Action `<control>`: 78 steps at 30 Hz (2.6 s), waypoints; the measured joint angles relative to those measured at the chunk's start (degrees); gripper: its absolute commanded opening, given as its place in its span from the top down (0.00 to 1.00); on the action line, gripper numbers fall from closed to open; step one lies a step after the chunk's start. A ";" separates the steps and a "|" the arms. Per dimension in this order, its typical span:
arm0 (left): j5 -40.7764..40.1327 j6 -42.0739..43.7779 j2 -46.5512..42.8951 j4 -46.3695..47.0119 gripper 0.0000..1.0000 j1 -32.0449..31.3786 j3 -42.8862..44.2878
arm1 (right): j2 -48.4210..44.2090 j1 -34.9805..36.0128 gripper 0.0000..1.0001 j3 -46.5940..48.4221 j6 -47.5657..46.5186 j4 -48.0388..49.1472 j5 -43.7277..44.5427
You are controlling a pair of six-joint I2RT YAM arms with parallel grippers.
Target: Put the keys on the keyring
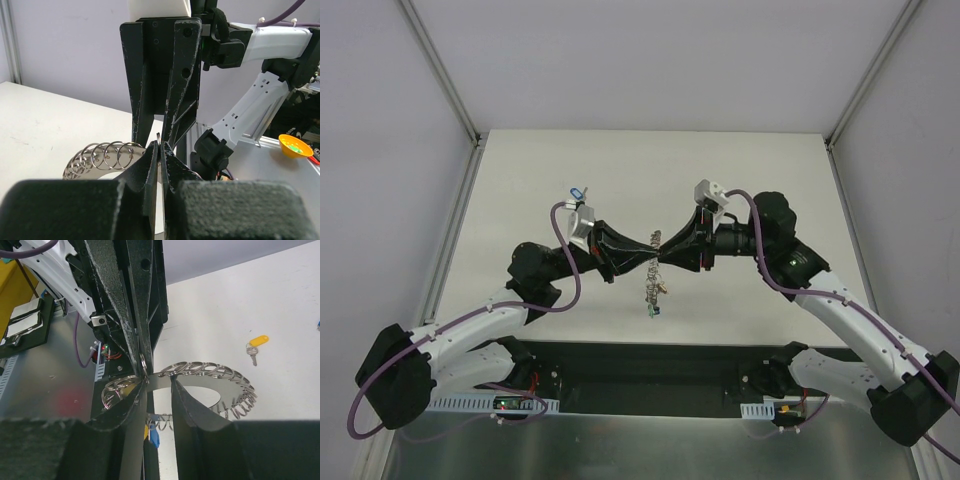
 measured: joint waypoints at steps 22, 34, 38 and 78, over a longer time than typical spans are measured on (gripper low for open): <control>2.29 -0.04 3.26 3.58 1.00 0.35 1.22 | 1.01 -2.69 0.99 4.44 -0.61 -3.96 -6.03; 1.99 4.66 1.90 -2.91 0.71 0.33 1.22 | 3.72 -2.71 0.99 10.58 -8.28 -18.49 -4.74; 1.88 8.44 -0.28 -8.85 0.62 0.33 1.22 | 4.68 -2.62 0.99 13.64 -12.70 -26.47 -2.40; 17.40 21.09 9.60 -25.73 0.72 -4.66 11.02 | 12.24 7.63 0.99 27.43 -31.04 -62.45 15.85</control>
